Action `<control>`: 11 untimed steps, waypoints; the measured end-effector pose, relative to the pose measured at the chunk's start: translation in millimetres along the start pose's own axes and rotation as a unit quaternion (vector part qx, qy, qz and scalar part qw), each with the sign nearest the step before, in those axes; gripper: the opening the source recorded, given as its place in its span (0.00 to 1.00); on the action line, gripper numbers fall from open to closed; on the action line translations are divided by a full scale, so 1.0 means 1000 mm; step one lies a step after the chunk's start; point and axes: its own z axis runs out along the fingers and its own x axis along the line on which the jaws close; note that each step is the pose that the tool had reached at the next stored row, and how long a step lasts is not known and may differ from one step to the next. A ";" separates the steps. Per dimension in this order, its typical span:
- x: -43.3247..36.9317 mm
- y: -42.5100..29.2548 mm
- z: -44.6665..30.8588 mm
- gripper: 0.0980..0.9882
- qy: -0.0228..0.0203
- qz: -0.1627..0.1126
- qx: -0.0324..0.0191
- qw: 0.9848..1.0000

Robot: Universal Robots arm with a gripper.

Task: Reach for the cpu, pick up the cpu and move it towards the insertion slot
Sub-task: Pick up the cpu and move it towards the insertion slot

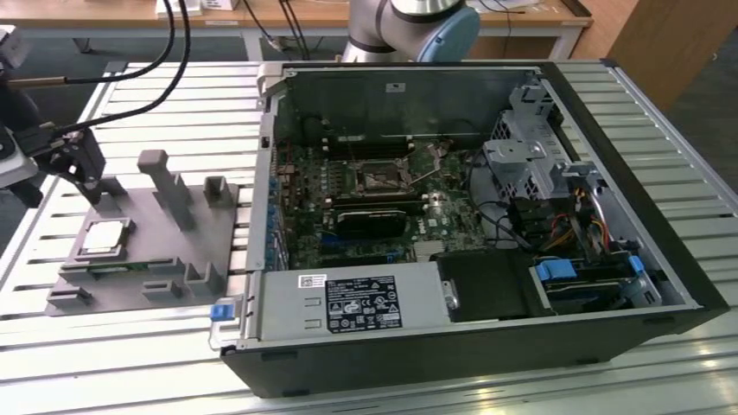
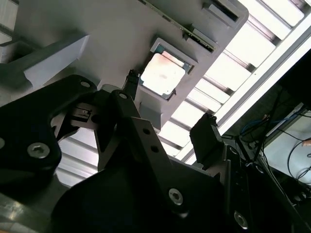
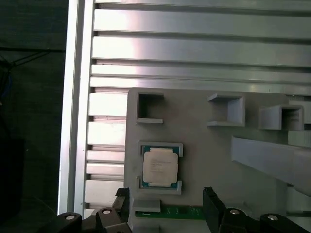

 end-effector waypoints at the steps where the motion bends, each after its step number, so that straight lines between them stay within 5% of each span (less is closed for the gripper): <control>1: 0.0000 -0.0001 0.0018 0.68 0.000 0.000 0.000 1.000; 4: -0.0001 -0.0003 0.0053 0.76 0.001 0.000 0.000 1.000; 11: -0.0001 -0.0007 0.0149 0.76 0.003 0.000 0.000 1.000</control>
